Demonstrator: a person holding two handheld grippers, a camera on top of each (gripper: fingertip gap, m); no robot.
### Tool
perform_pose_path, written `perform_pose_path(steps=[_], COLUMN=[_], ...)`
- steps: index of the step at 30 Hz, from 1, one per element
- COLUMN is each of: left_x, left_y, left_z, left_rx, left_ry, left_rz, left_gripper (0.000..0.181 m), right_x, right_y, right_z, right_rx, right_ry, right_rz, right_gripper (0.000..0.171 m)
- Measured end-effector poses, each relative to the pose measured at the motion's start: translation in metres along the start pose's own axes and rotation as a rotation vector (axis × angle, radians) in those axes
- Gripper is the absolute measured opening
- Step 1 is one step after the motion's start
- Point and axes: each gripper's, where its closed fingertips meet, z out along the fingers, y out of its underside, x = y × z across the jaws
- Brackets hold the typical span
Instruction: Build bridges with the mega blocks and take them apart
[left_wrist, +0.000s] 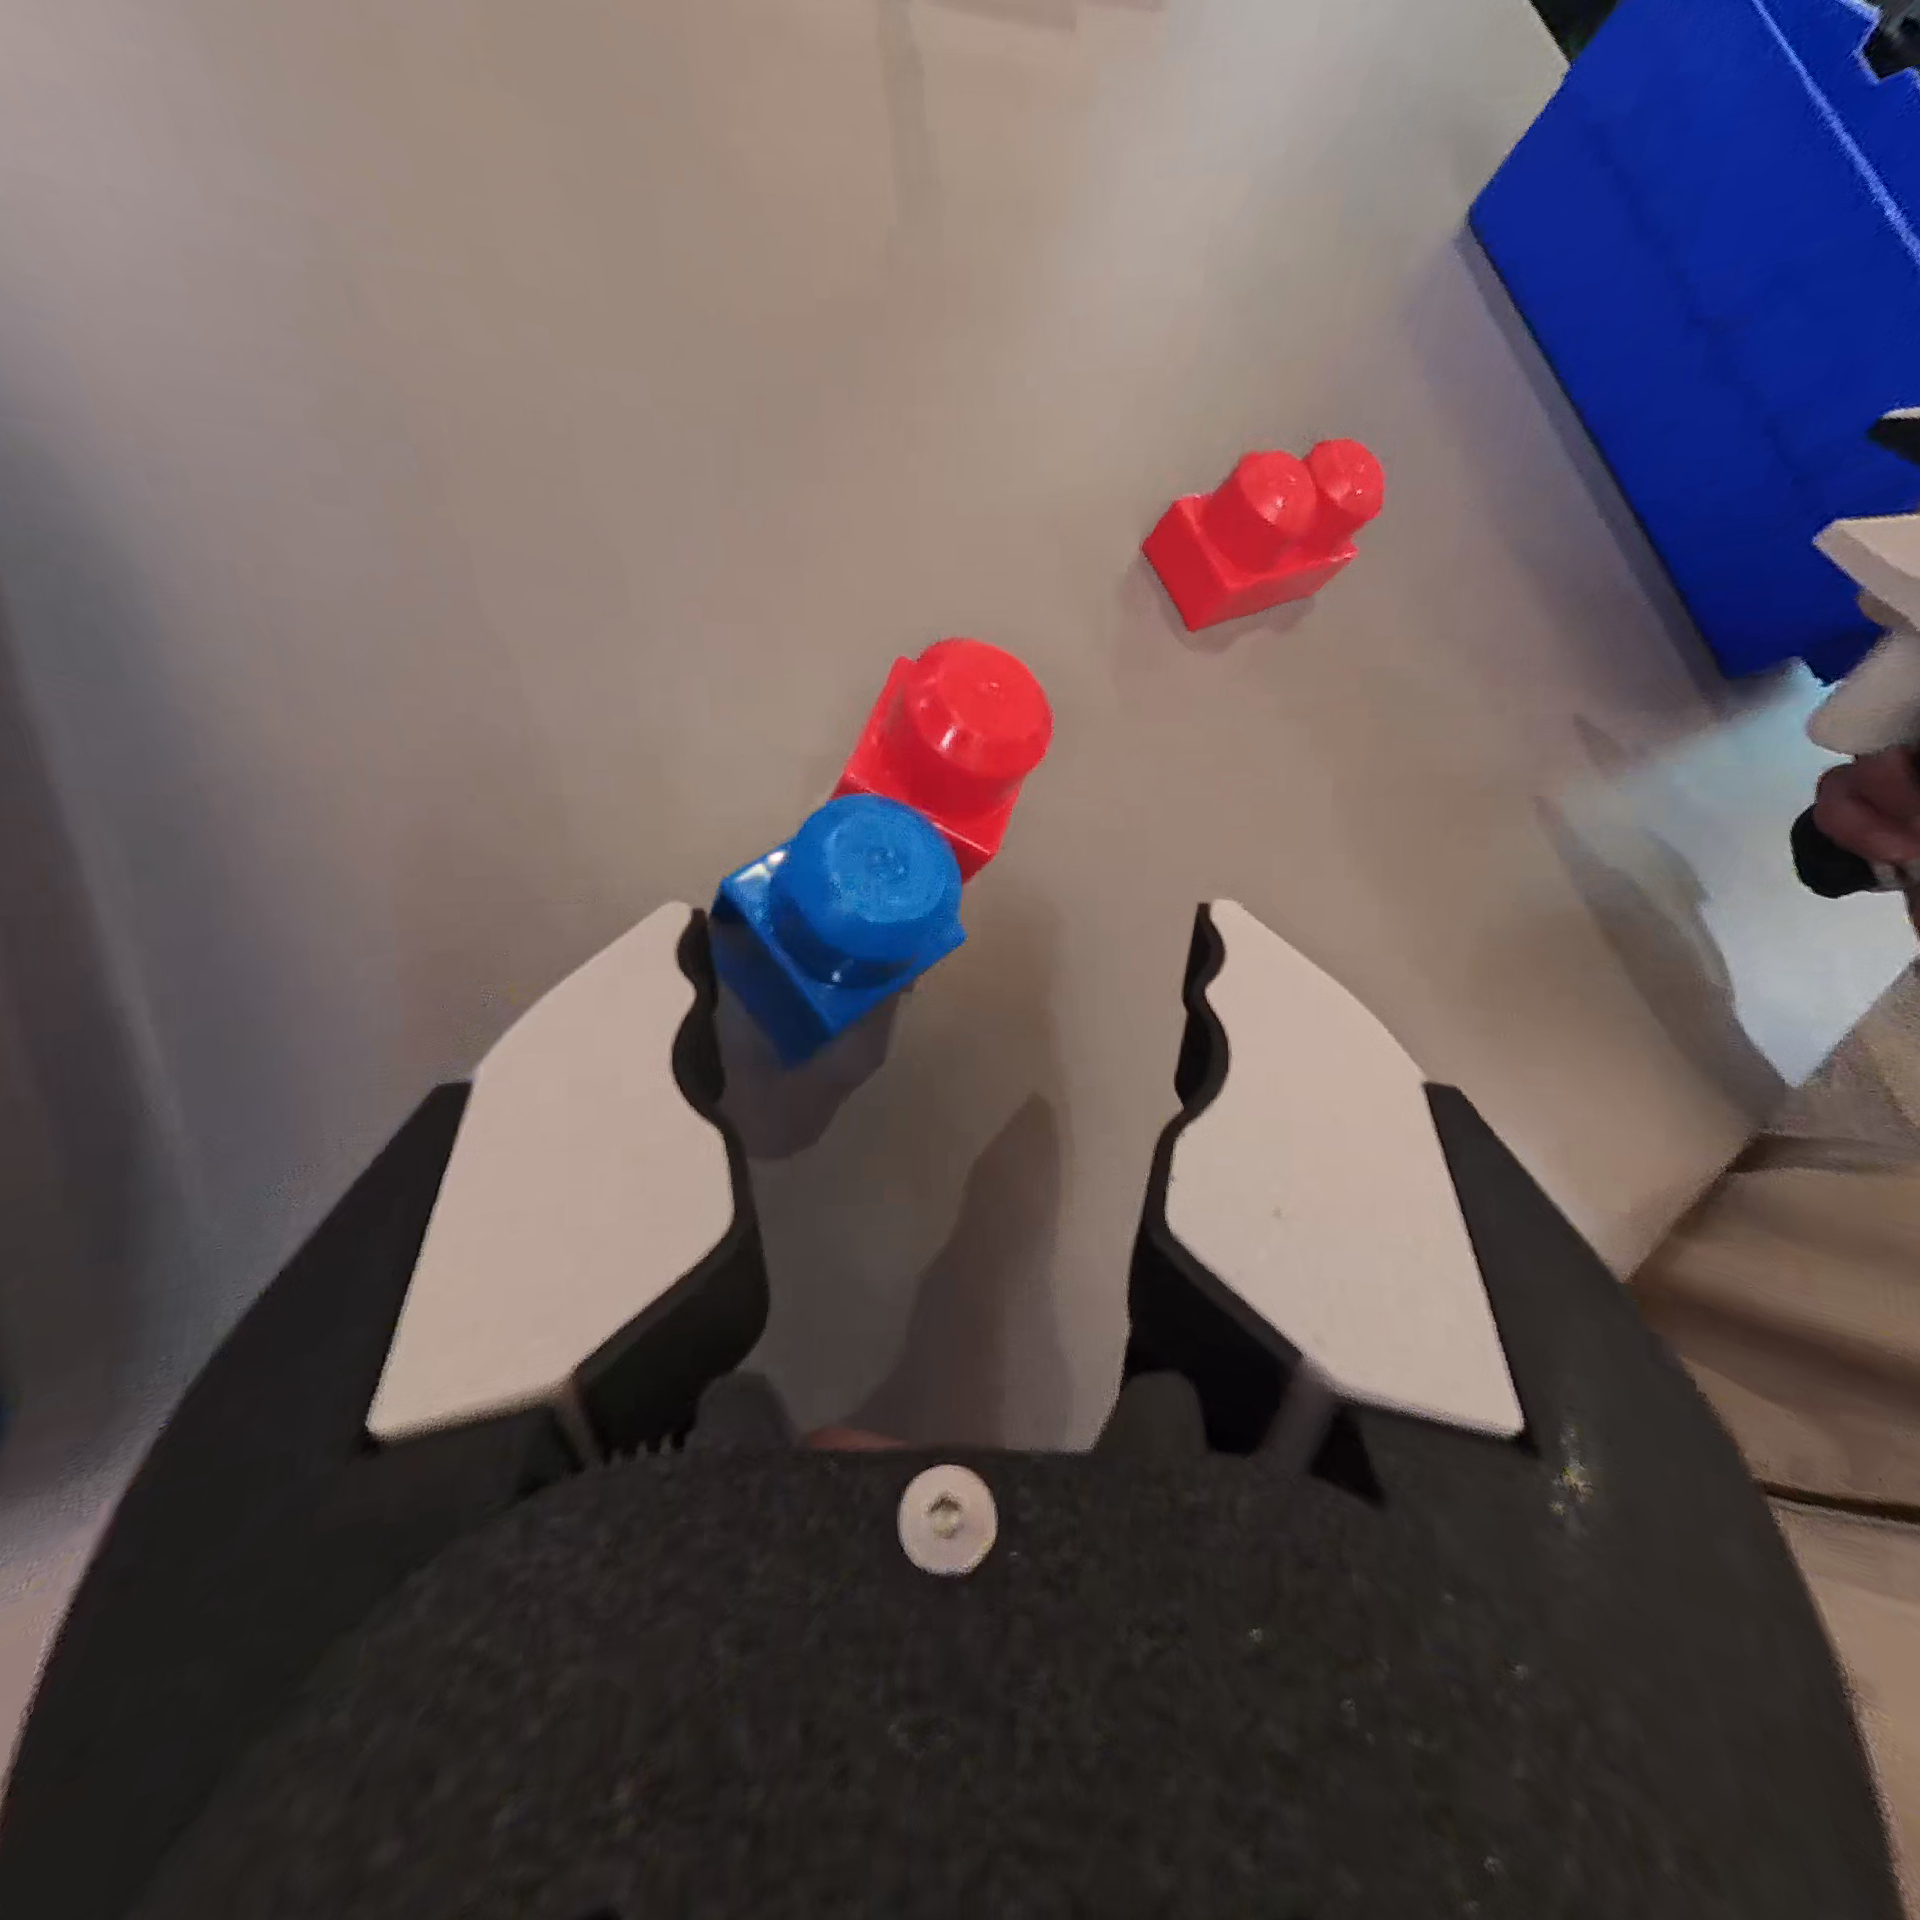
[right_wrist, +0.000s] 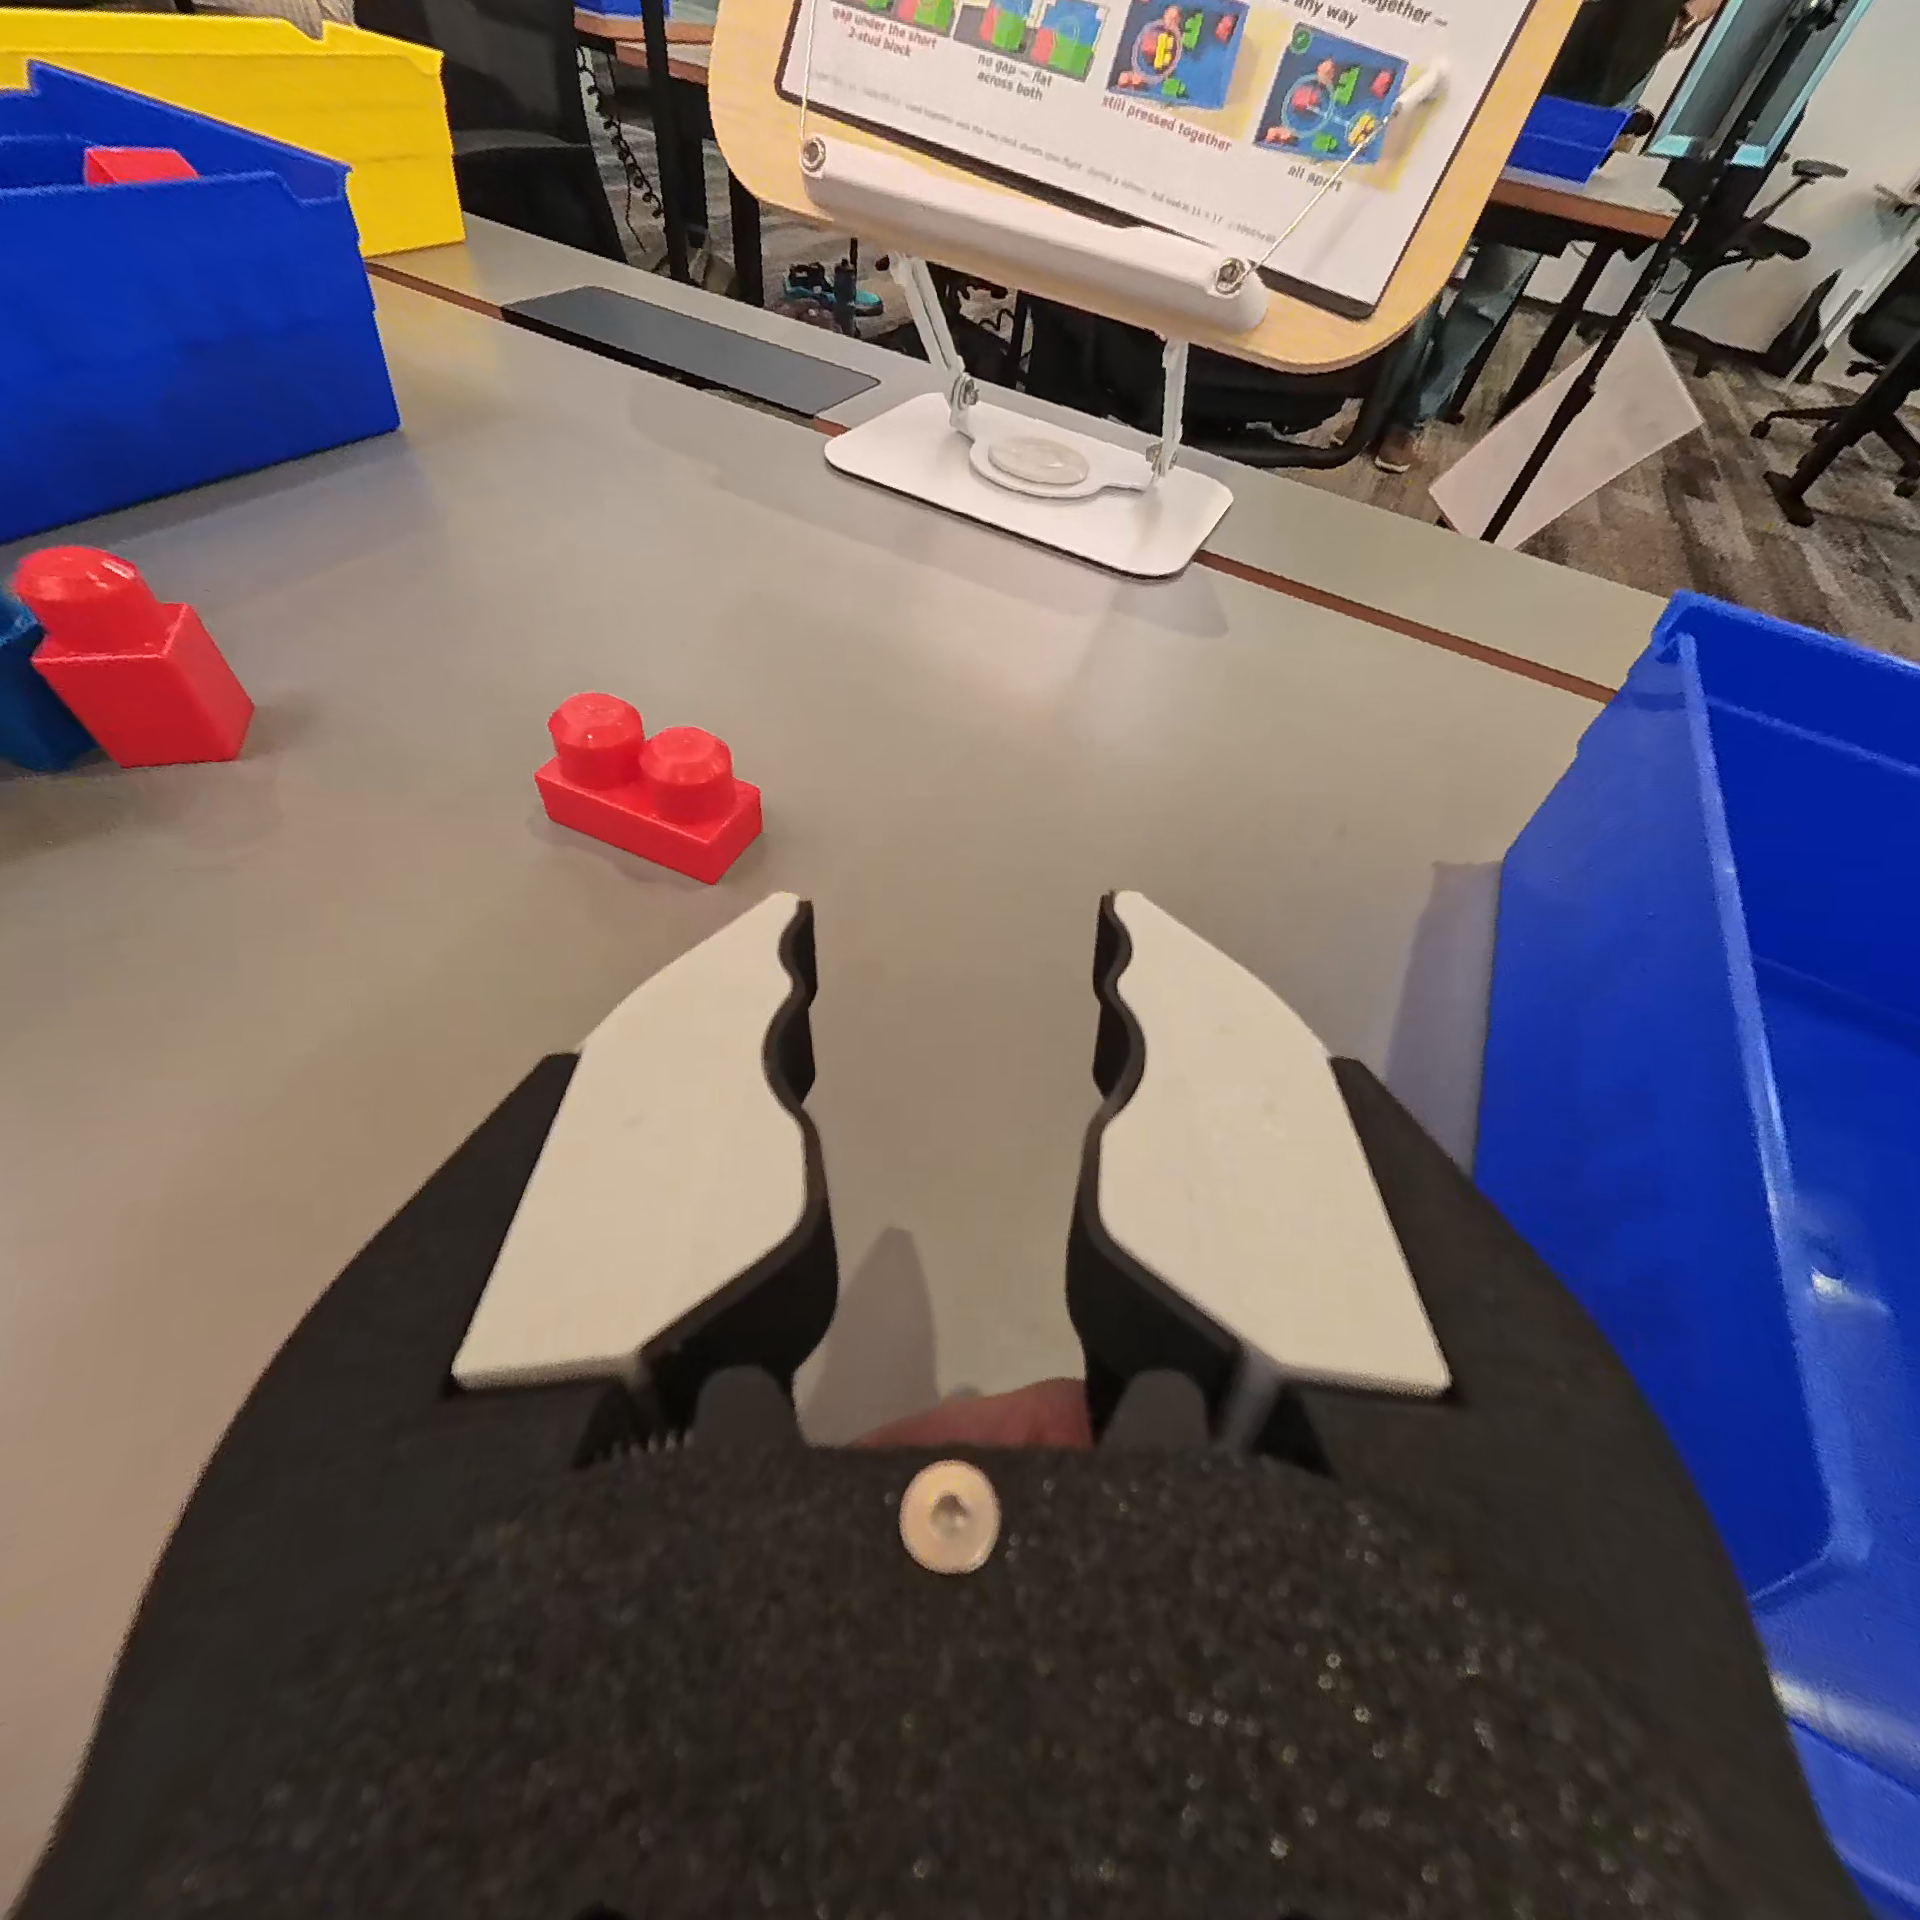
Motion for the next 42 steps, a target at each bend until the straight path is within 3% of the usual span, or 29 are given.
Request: perform_pose_path(steps=[10, 37, 42], left_x=[0.013, 0.060, 0.053], left_y=[0.023, 0.004, -0.002], left_z=[-0.005, 0.039, 0.019], left_rx=[-0.025, -0.017, 0.021], left_ry=[-0.023, 0.079, 0.004], left_rz=[-0.039, 0.000, 0.039], left_gripper=[0.083, 0.080, 0.079], right_x=[0.001, 0.005, 0.009], right_y=[0.004, 0.004, 0.006], right_z=[0.002, -0.002, -0.003], right_rx=[-0.013, -0.012, -0.015], right_ry=[-0.004, 0.008, 0.018], right_rz=[0.003, 0.002, 0.009], right_gripper=[0.051, 0.051, 0.051])
